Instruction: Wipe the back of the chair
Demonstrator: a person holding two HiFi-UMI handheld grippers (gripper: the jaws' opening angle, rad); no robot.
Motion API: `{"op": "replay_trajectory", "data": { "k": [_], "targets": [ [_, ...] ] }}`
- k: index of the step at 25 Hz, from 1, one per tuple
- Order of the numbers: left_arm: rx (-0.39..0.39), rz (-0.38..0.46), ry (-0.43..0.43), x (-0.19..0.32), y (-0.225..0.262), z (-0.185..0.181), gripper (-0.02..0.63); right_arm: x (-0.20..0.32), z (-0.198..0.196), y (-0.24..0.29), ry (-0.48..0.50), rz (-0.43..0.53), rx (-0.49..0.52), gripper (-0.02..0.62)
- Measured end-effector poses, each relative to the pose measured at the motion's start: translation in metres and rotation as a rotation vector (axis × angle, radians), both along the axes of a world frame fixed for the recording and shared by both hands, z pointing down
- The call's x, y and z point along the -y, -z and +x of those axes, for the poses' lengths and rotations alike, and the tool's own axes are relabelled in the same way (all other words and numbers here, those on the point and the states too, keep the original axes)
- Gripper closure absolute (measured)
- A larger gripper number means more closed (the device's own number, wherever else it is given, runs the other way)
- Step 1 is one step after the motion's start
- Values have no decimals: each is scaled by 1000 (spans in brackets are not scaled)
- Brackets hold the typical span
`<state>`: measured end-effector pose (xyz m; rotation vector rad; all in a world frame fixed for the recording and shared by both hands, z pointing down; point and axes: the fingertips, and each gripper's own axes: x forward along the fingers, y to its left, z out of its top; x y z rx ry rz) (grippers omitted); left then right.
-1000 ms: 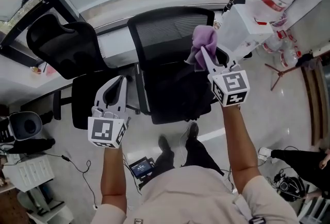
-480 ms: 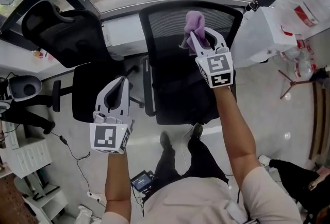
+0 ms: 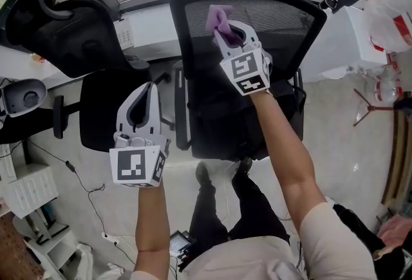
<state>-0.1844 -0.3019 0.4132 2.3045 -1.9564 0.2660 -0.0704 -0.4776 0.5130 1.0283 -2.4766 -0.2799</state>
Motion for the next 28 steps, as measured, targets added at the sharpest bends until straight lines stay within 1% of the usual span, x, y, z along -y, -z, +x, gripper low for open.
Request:
{"op": "replay_trajectory", "data": {
  "k": [6, 9, 12, 14, 16, 18, 19, 20, 21, 23, 28],
  "targets": [
    [5, 7, 8, 29, -27, 13, 597, 19, -23, -34, 61, 2, -77, 515],
    [11, 20, -3, 44, -37, 20, 597, 32, -9, -45, 50, -3, -108, 515],
    [14, 7, -14, 57, -41, 35, 597, 45, 36, -52, -15, -21, -113, 515],
    [11, -5, -28, 65, -44, 51, 597, 53, 84, -56, -99, -37, -113, 515],
    [6, -4, -55, 72, -47, 69, 597, 61, 146, -56, -230, -45, -90, 515],
    [0, -15, -81, 78, -48, 88, 597, 67, 211, -51, -382, -46, -50, 517],
    [-2, -21, -94, 81, -48, 97, 597, 69, 238, -49, -443, -48, -35, 517],
    [-5, -20, -108, 83, -50, 105, 597, 69, 259, -47, -485, -50, -28, 517],
    [-7, -17, -121, 85, -52, 112, 597, 68, 272, -46, -506, -50, -28, 517],
    [-9, -9, -140, 87, -57, 123, 597, 68, 282, -46, -510, -46, -35, 517],
    [-8, -11, -146, 88, -56, 131, 597, 67, 278, -47, -499, -52, -21, 520]
  ]
}}
